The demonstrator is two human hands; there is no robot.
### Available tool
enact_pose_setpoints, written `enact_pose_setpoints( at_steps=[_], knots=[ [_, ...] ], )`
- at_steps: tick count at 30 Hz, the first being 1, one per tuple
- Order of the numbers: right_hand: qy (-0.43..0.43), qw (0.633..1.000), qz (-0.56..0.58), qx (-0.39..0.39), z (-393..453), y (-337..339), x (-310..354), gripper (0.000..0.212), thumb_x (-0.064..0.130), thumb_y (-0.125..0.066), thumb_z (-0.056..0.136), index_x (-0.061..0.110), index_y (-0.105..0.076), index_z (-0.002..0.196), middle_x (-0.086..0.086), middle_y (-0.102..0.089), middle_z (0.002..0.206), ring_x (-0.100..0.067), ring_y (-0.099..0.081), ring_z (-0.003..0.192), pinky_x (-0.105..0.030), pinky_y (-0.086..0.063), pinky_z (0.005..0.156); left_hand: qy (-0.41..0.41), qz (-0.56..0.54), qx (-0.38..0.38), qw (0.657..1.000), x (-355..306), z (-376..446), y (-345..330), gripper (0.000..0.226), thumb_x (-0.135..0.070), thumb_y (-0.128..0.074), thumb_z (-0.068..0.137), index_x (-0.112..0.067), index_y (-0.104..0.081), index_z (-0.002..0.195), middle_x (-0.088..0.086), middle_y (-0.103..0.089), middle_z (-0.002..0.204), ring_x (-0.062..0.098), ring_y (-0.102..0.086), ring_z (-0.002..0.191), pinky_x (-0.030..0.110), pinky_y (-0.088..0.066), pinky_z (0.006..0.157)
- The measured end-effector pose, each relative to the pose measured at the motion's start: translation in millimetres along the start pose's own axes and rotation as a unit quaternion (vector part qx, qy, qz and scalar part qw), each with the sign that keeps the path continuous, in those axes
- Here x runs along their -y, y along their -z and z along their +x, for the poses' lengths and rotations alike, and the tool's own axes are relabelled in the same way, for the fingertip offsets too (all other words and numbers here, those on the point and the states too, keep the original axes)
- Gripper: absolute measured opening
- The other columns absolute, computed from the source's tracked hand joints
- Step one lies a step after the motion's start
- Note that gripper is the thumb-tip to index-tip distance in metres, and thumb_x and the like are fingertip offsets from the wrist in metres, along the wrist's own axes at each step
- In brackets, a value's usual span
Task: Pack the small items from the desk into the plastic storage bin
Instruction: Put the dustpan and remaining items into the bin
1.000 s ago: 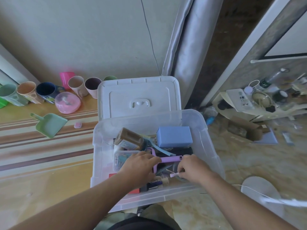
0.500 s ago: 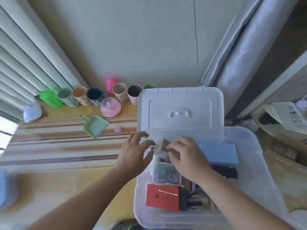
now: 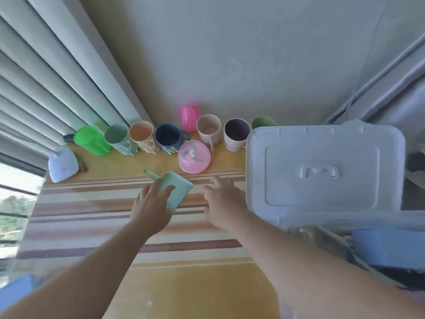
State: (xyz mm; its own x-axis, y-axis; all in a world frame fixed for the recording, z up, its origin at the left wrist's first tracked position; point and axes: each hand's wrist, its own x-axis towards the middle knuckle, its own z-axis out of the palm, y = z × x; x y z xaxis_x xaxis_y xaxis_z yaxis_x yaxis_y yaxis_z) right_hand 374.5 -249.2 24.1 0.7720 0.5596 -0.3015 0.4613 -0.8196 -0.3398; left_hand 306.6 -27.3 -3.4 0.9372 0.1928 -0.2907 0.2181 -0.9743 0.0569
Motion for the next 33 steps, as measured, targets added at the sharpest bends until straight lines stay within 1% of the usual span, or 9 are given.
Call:
enact_pose_setpoints(
  at_steps=[4,8,12,16,18,21,24,28,33],
  knots=[
    [-0.056,0.996,-0.023,0.066,38,-44,8,0.046,0.015,-0.063,0.094,0.022,-0.05,0.138,-0.006,-0.032,0.156,-0.035,-0.038,0.134,-0.048,-0.052,0.096,-0.034,0.08,0.061,0.994,40,58,-10,0.102,-0.015,-0.071,0.083,-0.034,-0.006,0.16,0.005,-0.005,0.167,0.037,-0.009,0.151,0.052,-0.026,0.121],
    [-0.059,0.995,-0.028,0.072,49,-69,-3,0.039,0.005,-0.062,0.091,0.022,-0.058,0.125,-0.003,-0.042,0.135,-0.029,-0.044,0.112,-0.042,-0.053,0.089,-0.059,0.143,0.092,0.984,57,87,-24,0.11,-0.017,-0.069,0.083,-0.037,0.008,0.159,0.003,-0.019,0.163,0.04,-0.008,0.153,0.05,-0.014,0.124],
    [-0.083,0.994,-0.01,0.076,45,-78,-10,0.025,-0.002,-0.058,0.091,0.018,-0.067,0.104,-0.001,-0.044,0.111,-0.027,-0.046,0.1,-0.036,-0.051,0.082,-0.068,0.113,0.066,0.989,65,83,-36,0.091,-0.03,-0.067,0.087,-0.035,-0.008,0.157,0.0,-0.065,0.128,0.03,-0.051,0.124,0.044,-0.04,0.104],
    [-0.1,0.99,0.04,0.088,31,-70,-2,0.023,0.004,-0.058,0.091,0.019,-0.064,0.108,-0.003,-0.049,0.115,-0.029,-0.054,0.103,-0.035,-0.05,0.078,-0.003,-0.084,0.077,0.993,62,58,-42,0.064,-0.031,-0.065,0.093,-0.032,-0.034,0.149,0.0,-0.071,0.106,0.029,-0.064,0.096,0.04,-0.054,0.073],
    [-0.095,0.99,0.069,0.076,24,-53,7,0.019,0.009,-0.06,0.091,0.021,-0.059,0.106,-0.002,-0.05,0.115,-0.03,-0.056,0.103,-0.036,-0.051,0.077,0.021,-0.137,0.071,0.988,59,39,-39,0.049,-0.027,-0.065,0.094,-0.031,-0.048,0.139,-0.003,-0.073,0.099,0.028,-0.064,0.086,0.039,-0.054,0.067],
    [-0.051,0.993,0.104,0.03,4,-16,17,0.027,0.009,-0.066,0.087,0.017,-0.065,0.112,-0.004,-0.054,0.111,-0.031,-0.059,0.098,-0.042,-0.054,0.084,0.037,-0.182,0.05,0.981,49,7,-29,0.04,-0.024,-0.072,0.09,-0.029,-0.062,0.128,-0.007,-0.074,0.096,0.023,-0.063,0.08,0.035,-0.049,0.065],
    [0.015,0.984,0.171,-0.049,-36,24,14,0.037,0.014,-0.074,0.086,0.016,-0.069,0.123,-0.002,-0.061,0.115,-0.024,-0.059,0.101,-0.037,-0.049,0.091,0.008,-0.221,0.012,0.975,21,-25,-9,0.027,-0.02,-0.074,0.089,-0.028,-0.067,0.114,-0.017,-0.065,0.086,0.019,-0.061,0.077,0.031,-0.041,0.061],
    [0.065,0.957,0.239,-0.152,-110,71,-31,0.038,0.017,-0.083,0.081,0.015,-0.073,0.118,0.006,-0.064,0.109,0.002,-0.054,0.092,-0.014,-0.043,0.088,-0.053,-0.192,-0.06,0.978,-44,-53,25,0.02,-0.013,-0.069,0.092,-0.015,-0.064,0.111,0.005,-0.066,0.1,0.035,-0.059,0.091,0.038,-0.039,0.071],
    [-0.038,0.946,0.233,-0.221,-214,88,-143,0.035,0.02,-0.087,0.08,0.019,-0.074,0.113,0.009,-0.065,0.105,-0.005,-0.063,0.091,-0.02,-0.052,0.085,-0.13,-0.205,-0.105,0.964,-162,-85,64,0.02,-0.01,-0.062,0.096,-0.007,-0.061,0.116,0.013,-0.062,0.103,0.038,-0.05,0.096,0.041,-0.035,0.083]
  ],
)
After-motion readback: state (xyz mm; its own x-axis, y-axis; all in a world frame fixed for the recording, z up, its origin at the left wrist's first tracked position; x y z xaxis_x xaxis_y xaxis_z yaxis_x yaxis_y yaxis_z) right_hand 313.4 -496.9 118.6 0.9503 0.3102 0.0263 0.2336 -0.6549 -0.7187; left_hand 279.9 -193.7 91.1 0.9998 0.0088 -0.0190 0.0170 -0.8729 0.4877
